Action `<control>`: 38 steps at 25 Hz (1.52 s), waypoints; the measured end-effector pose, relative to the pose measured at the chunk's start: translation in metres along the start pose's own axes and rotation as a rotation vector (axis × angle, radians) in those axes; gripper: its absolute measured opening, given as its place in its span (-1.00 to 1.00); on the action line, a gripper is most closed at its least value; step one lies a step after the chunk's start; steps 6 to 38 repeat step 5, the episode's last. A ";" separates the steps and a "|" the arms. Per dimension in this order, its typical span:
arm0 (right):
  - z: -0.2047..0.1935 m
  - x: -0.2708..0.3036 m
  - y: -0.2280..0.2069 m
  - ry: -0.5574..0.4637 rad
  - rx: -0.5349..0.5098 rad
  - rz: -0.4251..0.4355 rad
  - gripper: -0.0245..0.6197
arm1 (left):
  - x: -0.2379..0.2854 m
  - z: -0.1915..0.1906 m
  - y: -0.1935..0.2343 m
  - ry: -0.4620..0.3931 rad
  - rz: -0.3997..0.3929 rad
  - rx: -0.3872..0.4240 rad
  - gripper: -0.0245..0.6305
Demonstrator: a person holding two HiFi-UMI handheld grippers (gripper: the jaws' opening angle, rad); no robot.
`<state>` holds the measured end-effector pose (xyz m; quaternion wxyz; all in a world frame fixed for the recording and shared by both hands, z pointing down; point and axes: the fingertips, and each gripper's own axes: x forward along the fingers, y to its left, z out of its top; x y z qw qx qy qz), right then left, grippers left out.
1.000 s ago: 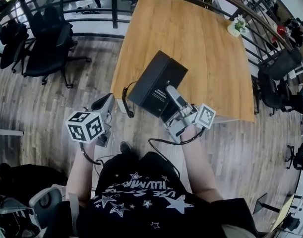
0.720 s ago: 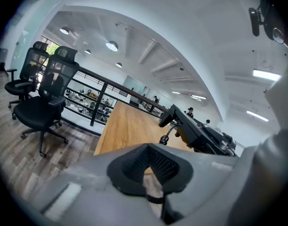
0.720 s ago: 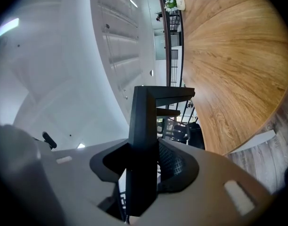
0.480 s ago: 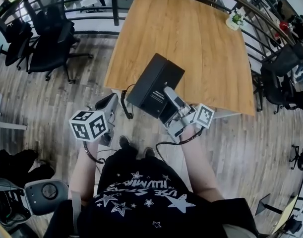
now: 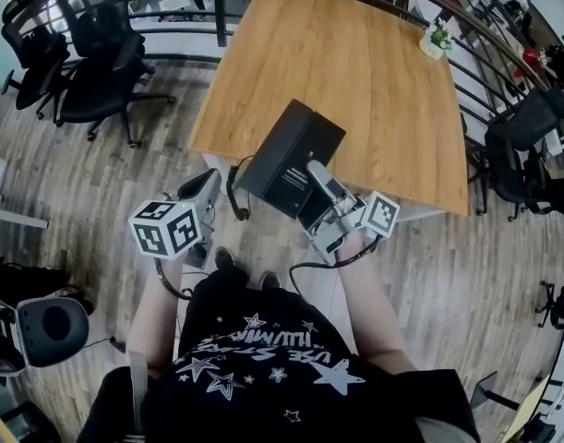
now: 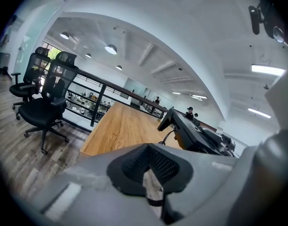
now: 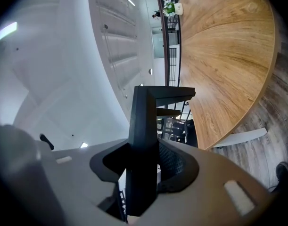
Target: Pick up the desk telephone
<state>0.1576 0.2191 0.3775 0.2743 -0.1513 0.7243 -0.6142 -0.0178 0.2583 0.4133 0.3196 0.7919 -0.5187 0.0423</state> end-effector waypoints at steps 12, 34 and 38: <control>-0.011 -0.013 0.012 0.010 0.002 0.008 -0.40 | -0.011 -0.005 -0.014 -0.016 -0.002 0.006 -0.92; -0.011 -0.013 0.012 0.010 0.002 0.008 -0.40 | -0.011 -0.005 -0.014 -0.016 -0.002 0.006 -0.92; -0.011 -0.013 0.012 0.010 0.002 0.008 -0.40 | -0.011 -0.005 -0.014 -0.016 -0.002 0.006 -0.92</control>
